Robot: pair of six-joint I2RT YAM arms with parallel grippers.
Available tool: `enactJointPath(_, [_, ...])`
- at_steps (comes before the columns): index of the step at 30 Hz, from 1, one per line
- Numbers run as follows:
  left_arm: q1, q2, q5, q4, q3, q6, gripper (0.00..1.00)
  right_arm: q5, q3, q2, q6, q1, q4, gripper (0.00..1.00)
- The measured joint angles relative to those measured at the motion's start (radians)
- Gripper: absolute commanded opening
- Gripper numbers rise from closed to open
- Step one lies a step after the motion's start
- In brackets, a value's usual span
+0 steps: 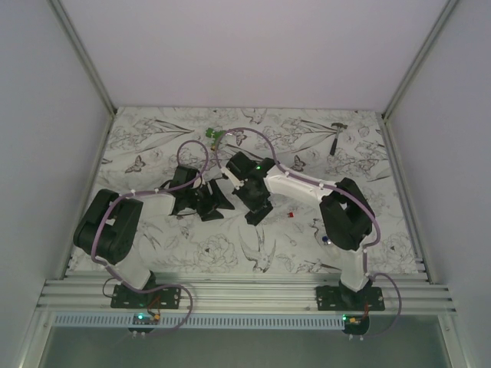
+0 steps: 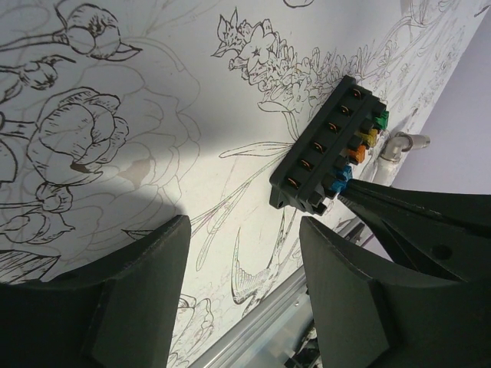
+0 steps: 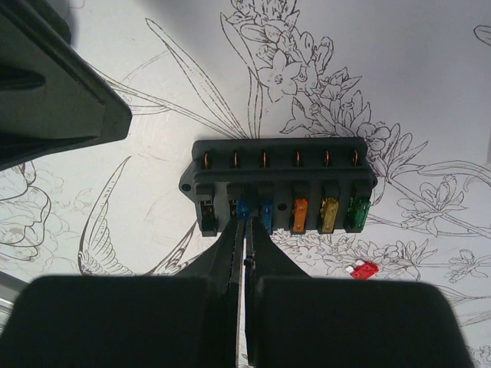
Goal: Snap on the fuse box
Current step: Install the fuse at the fuse box base.
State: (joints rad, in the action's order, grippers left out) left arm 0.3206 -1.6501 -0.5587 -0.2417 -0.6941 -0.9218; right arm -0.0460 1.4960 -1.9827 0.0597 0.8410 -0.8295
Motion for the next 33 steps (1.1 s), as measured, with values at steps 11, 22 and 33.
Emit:
enactJointPath(11, [0.004, 0.000, 0.001, 0.005, -0.002, -0.001, 0.60, -0.100, 0.048, -0.026, 0.002, 0.059, -0.046, 0.00])
enactJointPath(22, [0.095, -0.043, -0.009, -0.047, -0.003, -0.100, 0.52, -0.101, 0.045, -0.019, 0.031, 0.064, -0.043, 0.00])
enactJointPath(33, [0.133, -0.109, -0.024, -0.130, -0.020, -0.187, 0.44, -0.079, 0.018, 0.000, 0.050, 0.063, -0.017, 0.00])
